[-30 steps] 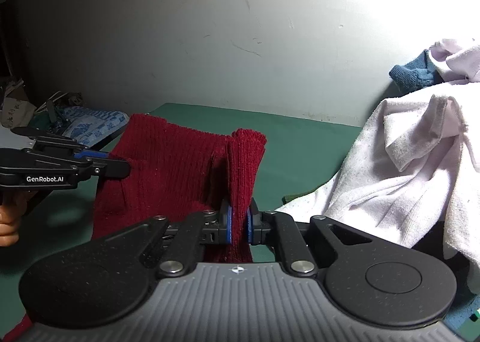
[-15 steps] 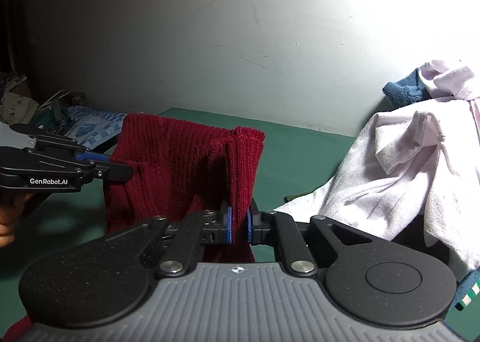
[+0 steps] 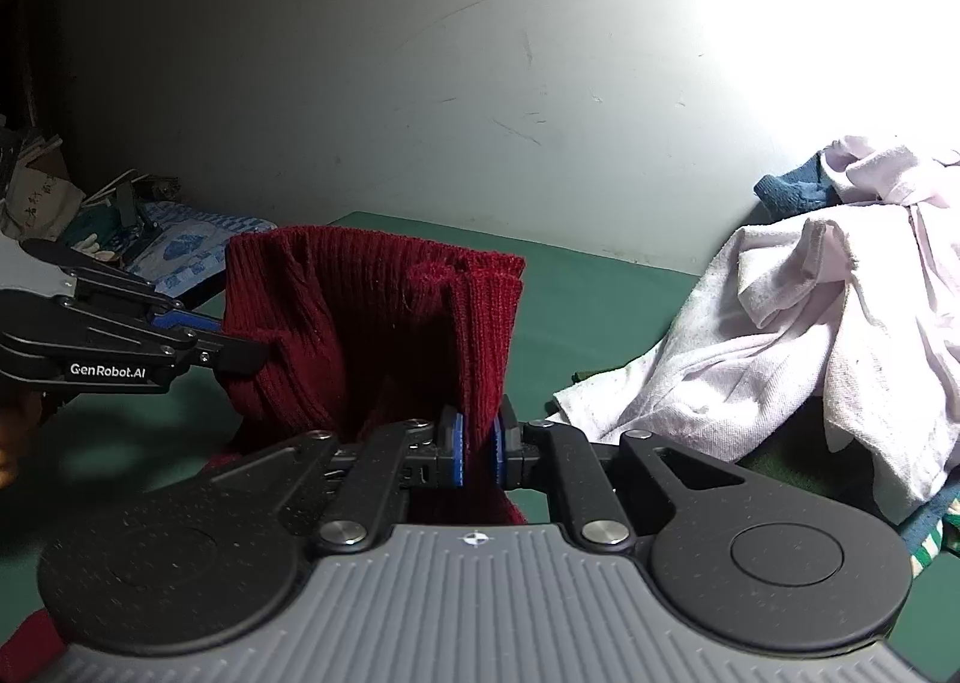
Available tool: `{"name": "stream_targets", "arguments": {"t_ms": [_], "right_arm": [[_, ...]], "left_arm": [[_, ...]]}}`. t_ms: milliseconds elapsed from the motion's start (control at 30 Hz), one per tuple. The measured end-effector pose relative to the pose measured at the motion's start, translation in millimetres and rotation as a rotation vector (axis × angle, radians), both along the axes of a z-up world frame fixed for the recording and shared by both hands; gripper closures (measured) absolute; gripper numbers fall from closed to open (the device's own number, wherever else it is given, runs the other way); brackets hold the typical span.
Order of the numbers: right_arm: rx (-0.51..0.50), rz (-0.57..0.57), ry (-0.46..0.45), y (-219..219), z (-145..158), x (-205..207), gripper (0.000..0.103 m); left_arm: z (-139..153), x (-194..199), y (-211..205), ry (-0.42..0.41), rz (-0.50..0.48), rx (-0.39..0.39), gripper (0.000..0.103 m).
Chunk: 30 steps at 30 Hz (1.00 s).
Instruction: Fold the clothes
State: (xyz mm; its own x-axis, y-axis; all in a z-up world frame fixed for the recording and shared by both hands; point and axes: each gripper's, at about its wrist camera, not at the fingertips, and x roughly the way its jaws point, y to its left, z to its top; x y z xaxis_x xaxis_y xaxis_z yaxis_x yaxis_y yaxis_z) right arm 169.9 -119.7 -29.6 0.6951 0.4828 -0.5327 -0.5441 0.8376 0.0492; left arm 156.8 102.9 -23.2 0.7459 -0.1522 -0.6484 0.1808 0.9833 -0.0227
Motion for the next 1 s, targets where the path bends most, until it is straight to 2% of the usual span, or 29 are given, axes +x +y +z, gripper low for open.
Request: {"name": "stream_targets", "arguments": {"t_ms": [533, 1000], "right_arm": [[-0.015, 0.039, -0.011, -7.4, -2.6, -26.6, 0.094], [-0.023, 0.06, -0.02, -8.4, -9.1, -43.5, 0.094]], "left_arm": [[2.6, -23.2, -3.3, 0.002, -0.017, -0.011, 0.095], [-9.7, -41.9, -3.2, 0.01, -0.028, -0.019, 0.095]]}}
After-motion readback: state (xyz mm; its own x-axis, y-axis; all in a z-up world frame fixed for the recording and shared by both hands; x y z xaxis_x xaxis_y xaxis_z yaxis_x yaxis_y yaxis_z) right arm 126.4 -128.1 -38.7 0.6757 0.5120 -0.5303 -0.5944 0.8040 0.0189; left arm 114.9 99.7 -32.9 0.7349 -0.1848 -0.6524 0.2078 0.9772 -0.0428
